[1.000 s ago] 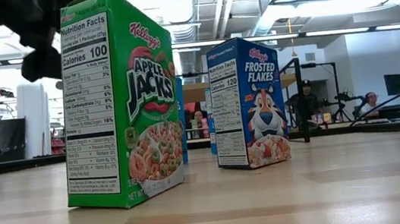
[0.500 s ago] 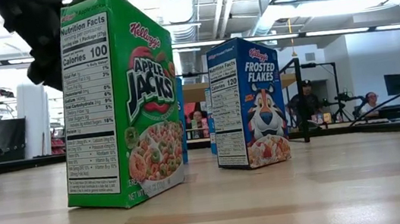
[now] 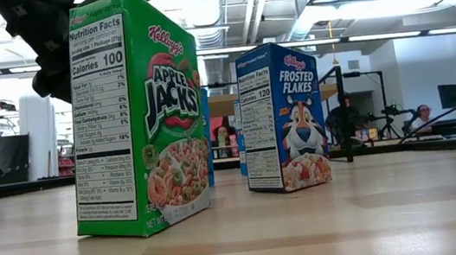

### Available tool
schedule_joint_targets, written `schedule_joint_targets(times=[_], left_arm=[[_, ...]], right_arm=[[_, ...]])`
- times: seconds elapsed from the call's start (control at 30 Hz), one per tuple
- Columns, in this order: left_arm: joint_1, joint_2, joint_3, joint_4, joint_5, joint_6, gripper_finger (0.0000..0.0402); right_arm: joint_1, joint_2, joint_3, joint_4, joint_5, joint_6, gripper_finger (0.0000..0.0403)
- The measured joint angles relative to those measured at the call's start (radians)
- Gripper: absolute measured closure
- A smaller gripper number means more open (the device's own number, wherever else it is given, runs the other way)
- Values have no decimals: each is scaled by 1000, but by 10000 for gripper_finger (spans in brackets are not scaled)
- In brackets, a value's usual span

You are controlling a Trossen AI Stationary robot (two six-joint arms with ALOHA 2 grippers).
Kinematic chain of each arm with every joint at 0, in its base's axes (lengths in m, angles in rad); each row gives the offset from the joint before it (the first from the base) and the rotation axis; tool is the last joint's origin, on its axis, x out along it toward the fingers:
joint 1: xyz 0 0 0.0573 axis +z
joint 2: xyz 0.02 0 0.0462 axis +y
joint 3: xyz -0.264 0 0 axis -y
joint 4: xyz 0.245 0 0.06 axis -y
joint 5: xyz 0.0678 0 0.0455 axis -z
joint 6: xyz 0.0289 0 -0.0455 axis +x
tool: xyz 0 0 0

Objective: Stack cereal on shelf
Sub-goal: Put the top green cereal box aligned with the other green cereal box on the shelf

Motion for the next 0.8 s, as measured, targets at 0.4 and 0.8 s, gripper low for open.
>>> schedule_joint_targets(times=[0.4,0.8], left_arm=[[0,2,0,-31,2,-44,155],[0,2,0,-31,15,-55,189]], right_arm=[[0,0,0,0,-1,0,117],[0,0,0,0,-1,-1,117]])
